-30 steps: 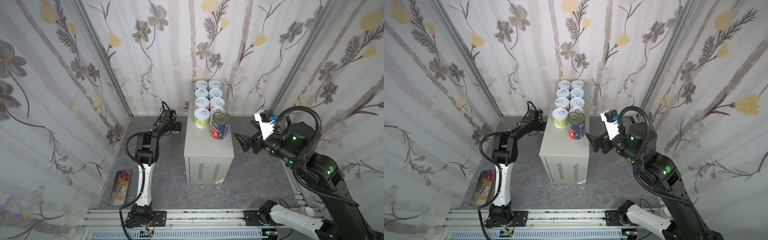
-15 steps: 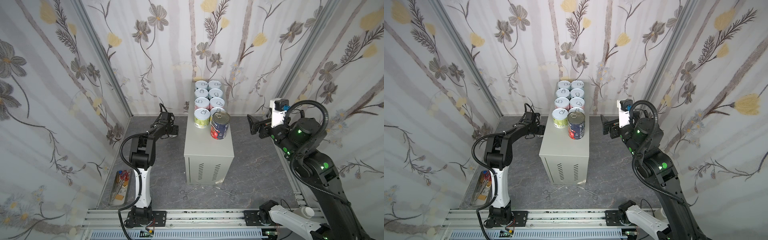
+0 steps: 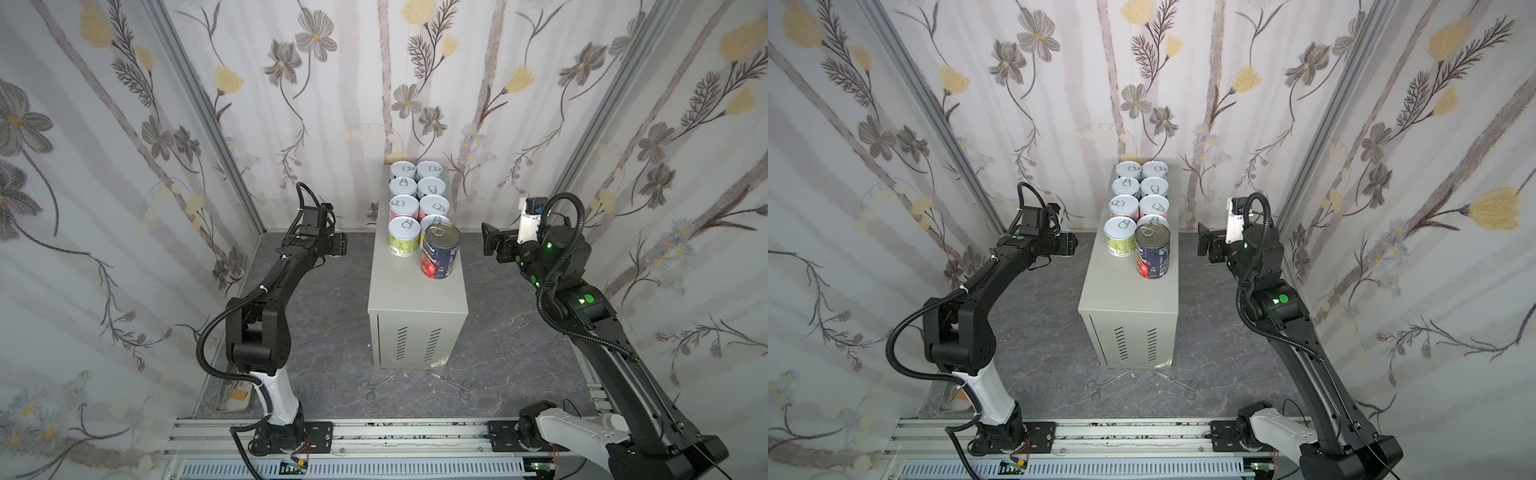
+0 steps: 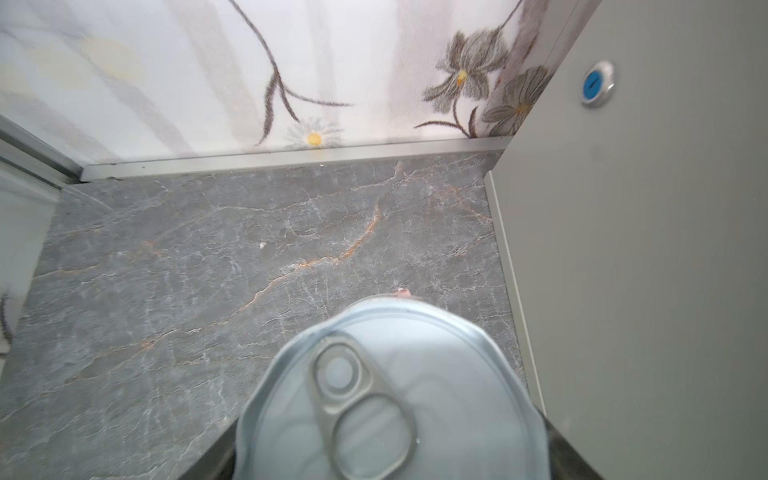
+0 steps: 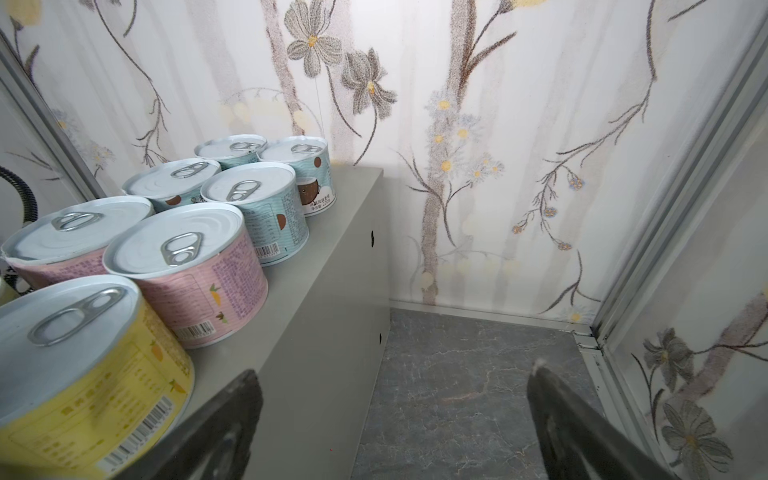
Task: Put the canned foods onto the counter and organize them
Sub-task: 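Open the right gripper and pull it back from the blue can, then bring both grippers to opposite sides of the cluster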
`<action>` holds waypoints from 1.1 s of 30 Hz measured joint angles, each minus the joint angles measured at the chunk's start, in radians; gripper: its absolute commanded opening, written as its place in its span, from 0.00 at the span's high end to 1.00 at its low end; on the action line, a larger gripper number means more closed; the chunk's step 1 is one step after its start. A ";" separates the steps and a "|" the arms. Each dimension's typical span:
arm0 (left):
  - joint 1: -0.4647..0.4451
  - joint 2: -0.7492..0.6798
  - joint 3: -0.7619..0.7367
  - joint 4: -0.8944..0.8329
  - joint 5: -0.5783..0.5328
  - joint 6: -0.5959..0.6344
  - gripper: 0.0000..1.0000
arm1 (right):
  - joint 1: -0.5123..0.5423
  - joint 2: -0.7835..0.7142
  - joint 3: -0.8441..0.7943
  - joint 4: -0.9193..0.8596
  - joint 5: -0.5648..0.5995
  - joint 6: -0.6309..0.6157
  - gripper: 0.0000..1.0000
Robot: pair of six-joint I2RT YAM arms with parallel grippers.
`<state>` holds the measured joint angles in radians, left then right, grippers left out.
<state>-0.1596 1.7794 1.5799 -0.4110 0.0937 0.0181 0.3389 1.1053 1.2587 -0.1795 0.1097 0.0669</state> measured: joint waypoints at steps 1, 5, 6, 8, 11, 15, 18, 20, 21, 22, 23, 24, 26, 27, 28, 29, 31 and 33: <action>-0.001 -0.027 0.000 -0.014 0.000 -0.002 0.38 | 0.000 0.005 -0.009 0.016 -0.006 0.012 0.00; -0.003 -0.128 0.000 -0.058 -0.003 -0.015 0.39 | 0.000 0.031 -0.024 0.050 -0.038 0.032 0.00; -0.003 -0.151 0.000 -0.067 -0.003 -0.019 0.39 | 0.000 0.037 -0.026 0.057 -0.049 0.039 0.00; -0.008 -0.197 0.003 -0.089 0.002 -0.021 0.39 | 0.000 0.053 -0.026 0.071 -0.060 0.049 0.00; -0.016 -0.255 0.012 -0.120 0.023 -0.023 0.39 | 0.000 0.072 -0.026 0.082 -0.078 0.056 0.00; -0.023 -0.332 0.017 -0.154 0.058 -0.025 0.39 | -0.001 0.088 -0.026 0.097 -0.099 0.072 0.00; -0.024 -0.387 0.019 -0.188 0.089 -0.025 0.39 | 0.000 0.092 -0.029 0.109 -0.108 0.081 0.00; -0.024 -0.422 0.023 -0.216 0.124 -0.025 0.39 | 0.000 0.089 -0.043 0.123 -0.119 0.082 0.00; -0.025 -0.435 0.028 -0.226 0.141 -0.025 0.40 | 0.000 0.086 -0.051 0.128 -0.131 0.082 0.00; -0.026 -0.449 0.034 -0.238 0.164 -0.025 0.40 | 0.000 0.079 -0.063 0.131 -0.147 0.080 0.00; -0.028 -0.462 0.042 -0.253 0.188 -0.025 0.40 | 0.000 0.066 -0.079 0.133 -0.168 0.067 0.00; -0.029 -0.470 0.048 -0.263 0.207 -0.025 0.40 | 0.000 0.054 -0.091 0.138 -0.186 0.054 0.00; -0.033 -0.487 0.064 -0.285 0.255 -0.021 0.41 | 0.002 0.018 -0.115 0.149 -0.226 0.023 0.01; -0.034 -0.493 0.069 -0.294 0.274 -0.021 0.41 | 0.001 0.005 -0.120 0.152 -0.243 0.008 0.02; -0.036 -0.499 0.075 -0.305 0.297 -0.017 0.41 | 0.001 -0.008 -0.121 0.152 -0.261 -0.008 0.02; -0.037 -0.505 0.079 -0.315 0.322 -0.016 0.41 | 0.002 -0.018 -0.121 0.153 -0.280 -0.024 0.02; -0.044 -0.511 0.080 -0.327 0.367 -0.006 0.41 | 0.002 -0.027 -0.121 0.150 -0.307 -0.048 0.03; -0.057 -0.511 0.080 -0.336 0.414 0.006 0.41 | 0.002 -0.032 -0.120 0.141 -0.323 -0.062 0.03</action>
<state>-0.2165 1.2682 1.6604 -0.7467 0.5076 0.0242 0.3408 1.0729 1.1385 -0.0383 -0.2138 0.0051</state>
